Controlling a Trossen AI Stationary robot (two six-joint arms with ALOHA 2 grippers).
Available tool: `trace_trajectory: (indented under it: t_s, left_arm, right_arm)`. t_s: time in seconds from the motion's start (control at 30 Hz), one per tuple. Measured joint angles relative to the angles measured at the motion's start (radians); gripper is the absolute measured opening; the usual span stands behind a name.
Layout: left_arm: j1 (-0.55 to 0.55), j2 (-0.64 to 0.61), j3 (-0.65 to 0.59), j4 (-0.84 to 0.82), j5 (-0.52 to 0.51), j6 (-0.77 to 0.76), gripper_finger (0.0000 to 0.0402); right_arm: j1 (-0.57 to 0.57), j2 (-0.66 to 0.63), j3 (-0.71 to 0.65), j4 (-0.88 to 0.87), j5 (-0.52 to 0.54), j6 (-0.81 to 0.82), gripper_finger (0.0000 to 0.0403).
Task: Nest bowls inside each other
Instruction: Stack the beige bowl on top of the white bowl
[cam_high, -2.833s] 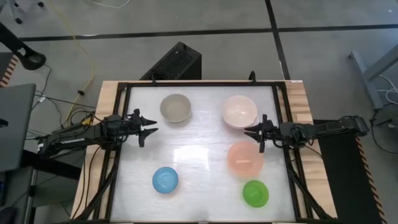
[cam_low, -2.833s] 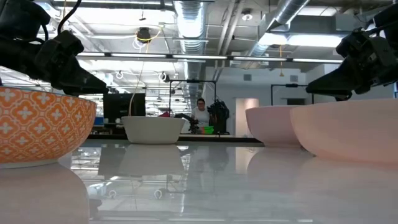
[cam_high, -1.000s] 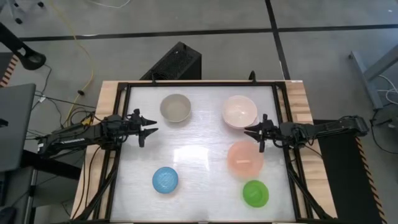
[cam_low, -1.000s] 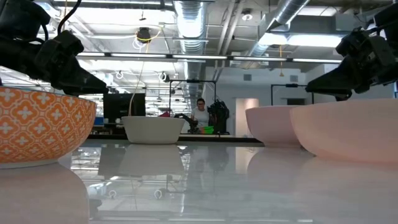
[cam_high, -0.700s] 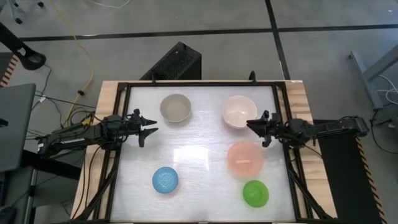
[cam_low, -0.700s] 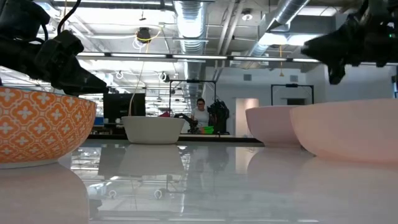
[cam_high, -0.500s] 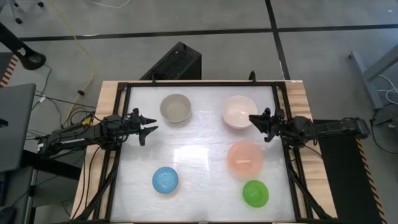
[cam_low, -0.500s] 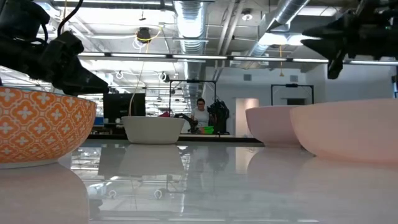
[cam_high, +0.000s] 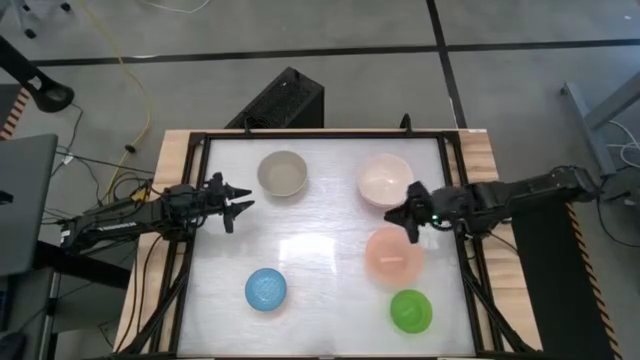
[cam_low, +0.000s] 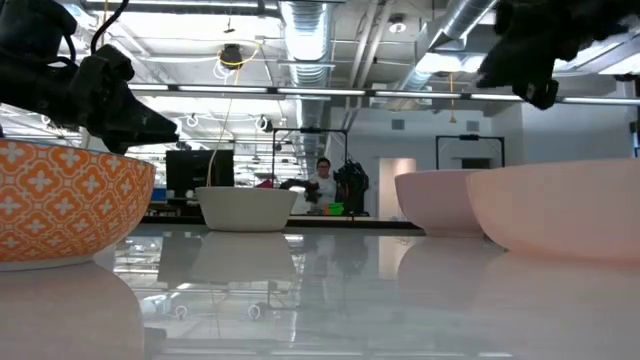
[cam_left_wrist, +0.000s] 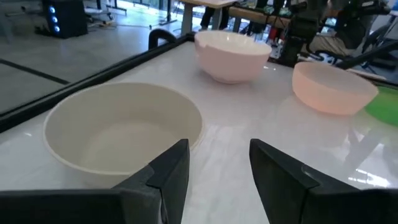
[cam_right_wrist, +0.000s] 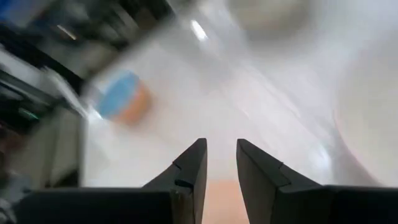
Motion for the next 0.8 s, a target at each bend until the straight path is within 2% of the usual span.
trace_trajectory:
  t_s: [0.13,0.23,0.4,0.6,0.8]
  left_arm:
    - [0.000,0.000,0.000,0.001,-0.026,0.013,0.0158]
    - [0.000,0.000,0.000,0.002,-0.057,0.014,0.0158]
    - [0.000,0.000,0.000,-0.001,-0.075,0.023,0.0158]
    - [0.000,0.000,0.000,-0.005,-0.075,0.032,0.0158]
    - [0.000,0.000,0.001,-0.005,-0.075,0.032,0.0158]
  right_arm:
    - [-0.008,0.135,0.199,-0.433,-0.003,0.166,0.0112]
    - [-0.011,0.222,0.273,-0.654,-0.018,0.287,0.0129]
    - [-0.011,0.318,0.283,-0.694,-0.106,0.343,0.0193]
    - [-0.032,0.432,0.281,-0.699,-0.158,0.243,0.0280]
    - [-0.067,0.559,0.281,-0.729,-0.160,0.160,0.0301]
